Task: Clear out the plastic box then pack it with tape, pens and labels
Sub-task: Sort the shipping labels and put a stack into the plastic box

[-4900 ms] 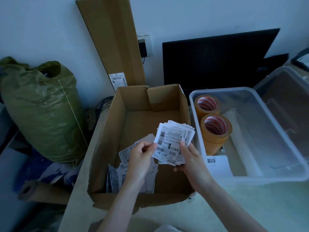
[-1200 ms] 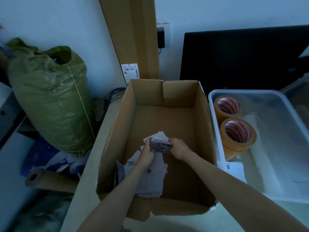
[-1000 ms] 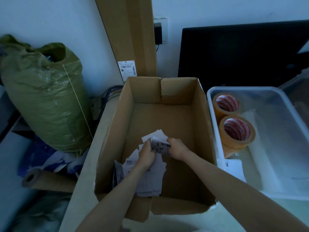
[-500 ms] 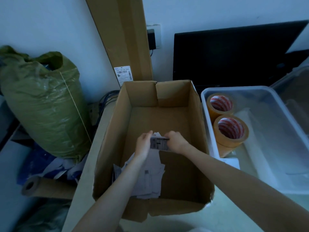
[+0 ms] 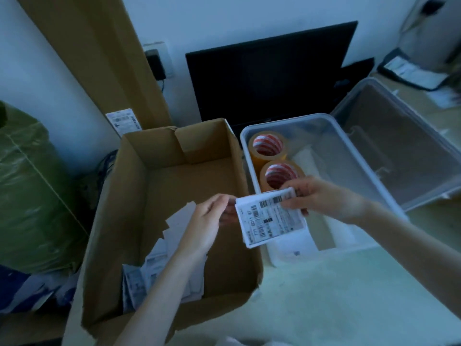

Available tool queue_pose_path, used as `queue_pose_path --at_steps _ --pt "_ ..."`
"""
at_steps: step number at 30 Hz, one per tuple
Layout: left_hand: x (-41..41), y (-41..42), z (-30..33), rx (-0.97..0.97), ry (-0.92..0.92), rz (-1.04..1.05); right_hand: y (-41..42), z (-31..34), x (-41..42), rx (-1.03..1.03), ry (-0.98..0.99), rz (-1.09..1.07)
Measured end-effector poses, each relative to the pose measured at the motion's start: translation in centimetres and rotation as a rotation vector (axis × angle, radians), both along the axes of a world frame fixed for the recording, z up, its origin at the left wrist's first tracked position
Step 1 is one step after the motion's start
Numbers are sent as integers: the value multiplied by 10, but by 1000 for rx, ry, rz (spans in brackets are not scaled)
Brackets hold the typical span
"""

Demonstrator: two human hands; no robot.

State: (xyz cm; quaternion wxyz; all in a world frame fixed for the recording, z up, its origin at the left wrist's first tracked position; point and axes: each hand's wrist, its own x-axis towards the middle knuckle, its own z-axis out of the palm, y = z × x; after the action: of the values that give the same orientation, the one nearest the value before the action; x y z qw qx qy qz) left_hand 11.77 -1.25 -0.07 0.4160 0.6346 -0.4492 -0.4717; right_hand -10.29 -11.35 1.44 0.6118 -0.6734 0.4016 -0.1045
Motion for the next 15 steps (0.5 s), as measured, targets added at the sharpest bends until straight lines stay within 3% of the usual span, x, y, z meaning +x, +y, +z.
queue_pose_path --at_steps 6,15 --pt "-5 -1 -17 59 68 70 -26 -38 -54 226 165 15" --pt "0 0 -39 147 24 132 -44 -105 -19 95 705 241"
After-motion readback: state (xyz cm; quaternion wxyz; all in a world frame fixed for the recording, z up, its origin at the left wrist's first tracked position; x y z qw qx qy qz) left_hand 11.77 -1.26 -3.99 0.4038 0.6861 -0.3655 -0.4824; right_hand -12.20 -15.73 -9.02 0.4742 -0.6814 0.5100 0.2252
